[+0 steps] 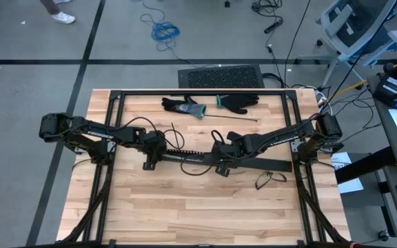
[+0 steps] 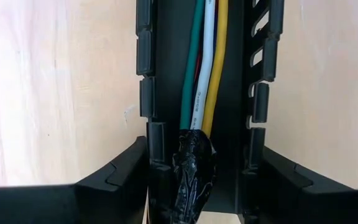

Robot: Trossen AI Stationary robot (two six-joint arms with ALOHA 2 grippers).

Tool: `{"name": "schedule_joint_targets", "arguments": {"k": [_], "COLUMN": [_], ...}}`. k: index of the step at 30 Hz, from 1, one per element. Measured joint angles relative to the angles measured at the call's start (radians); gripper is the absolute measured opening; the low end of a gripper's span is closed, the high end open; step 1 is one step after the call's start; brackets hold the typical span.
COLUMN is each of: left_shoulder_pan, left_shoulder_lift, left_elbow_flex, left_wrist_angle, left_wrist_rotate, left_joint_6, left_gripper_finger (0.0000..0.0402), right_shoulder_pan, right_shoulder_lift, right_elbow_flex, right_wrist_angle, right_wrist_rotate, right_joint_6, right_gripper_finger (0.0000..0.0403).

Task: Ziptie cables
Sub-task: Close the black cable duct

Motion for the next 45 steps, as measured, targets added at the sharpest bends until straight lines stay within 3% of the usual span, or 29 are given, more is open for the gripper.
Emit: {"name": "schedule_joint_targets", "arguments": {"k": [21, 45], "left_shoulder_pan": [-0.007, -0.008], "left_shoulder_lift": [0.0, 0.0], "left_elbow_flex": [0.0, 0.0], "left_wrist_angle": [0.016, 0.011], "left_wrist_rotate": [-0.049, -0.033], "left_joint_6": [-0.001, -0.002], "left_gripper_finger": [0.0214, 0.0214], "right_shoulder_pan": [0.0, -0.038], "right_shoulder_lift": [0.029, 0.183], "right_elbow_flex": [0.001, 0.006], "right_wrist_angle": [0.006, 0.313], "right_wrist_rotate": [-0.053, -0.096], "right_joint_6": [-0.014, -0.015], "right_gripper_finger": [0.0, 0.0]}}
